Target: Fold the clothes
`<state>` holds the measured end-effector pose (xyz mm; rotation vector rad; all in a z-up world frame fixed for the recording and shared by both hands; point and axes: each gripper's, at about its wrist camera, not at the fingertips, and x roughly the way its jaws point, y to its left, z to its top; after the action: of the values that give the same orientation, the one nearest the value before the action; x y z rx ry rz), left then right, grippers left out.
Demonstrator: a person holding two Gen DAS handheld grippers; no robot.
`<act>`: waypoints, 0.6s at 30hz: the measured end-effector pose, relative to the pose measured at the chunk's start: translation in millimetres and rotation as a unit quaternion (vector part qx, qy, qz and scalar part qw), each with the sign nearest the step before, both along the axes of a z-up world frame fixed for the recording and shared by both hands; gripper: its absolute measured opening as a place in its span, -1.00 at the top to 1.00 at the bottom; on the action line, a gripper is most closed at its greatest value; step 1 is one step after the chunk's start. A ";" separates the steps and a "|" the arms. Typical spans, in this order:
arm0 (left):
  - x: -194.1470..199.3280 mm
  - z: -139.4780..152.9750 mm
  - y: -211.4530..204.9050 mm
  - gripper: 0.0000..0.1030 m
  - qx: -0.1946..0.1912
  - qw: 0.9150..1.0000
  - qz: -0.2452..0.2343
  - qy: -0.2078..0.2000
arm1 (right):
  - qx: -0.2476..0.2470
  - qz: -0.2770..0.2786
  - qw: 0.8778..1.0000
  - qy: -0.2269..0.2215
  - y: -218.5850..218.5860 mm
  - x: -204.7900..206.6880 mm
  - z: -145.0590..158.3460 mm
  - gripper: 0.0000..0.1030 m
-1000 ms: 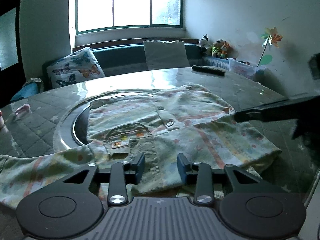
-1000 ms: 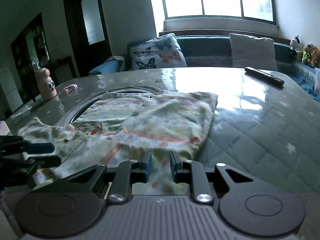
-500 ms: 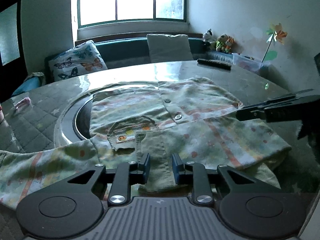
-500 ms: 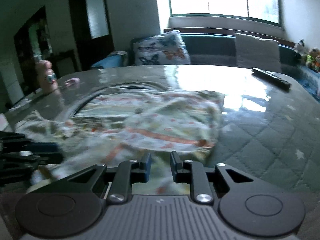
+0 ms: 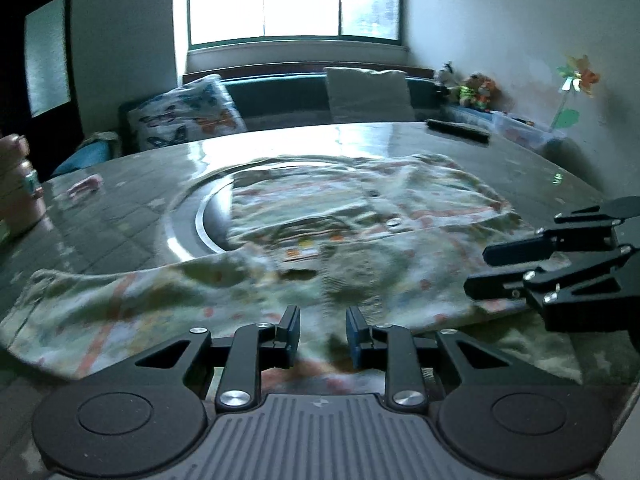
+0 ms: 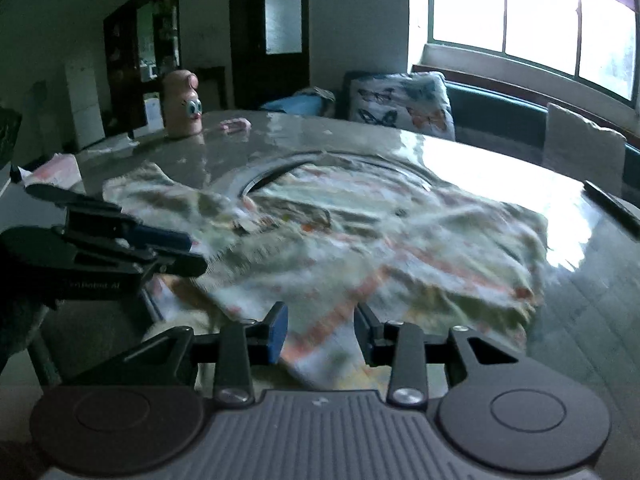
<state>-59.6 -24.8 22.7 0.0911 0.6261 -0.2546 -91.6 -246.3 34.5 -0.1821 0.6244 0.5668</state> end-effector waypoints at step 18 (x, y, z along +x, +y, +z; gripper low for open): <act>9.0 10.7 128.6 0.24 0.023 0.973 0.228 0.000 | -0.038 0.070 0.997 -0.020 65.6 6.3 -11.9 0.10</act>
<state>-50.6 103.7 33.3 -0.0095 0.6354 0.2055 -85.3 -180.7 22.6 -0.3102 0.5970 0.6727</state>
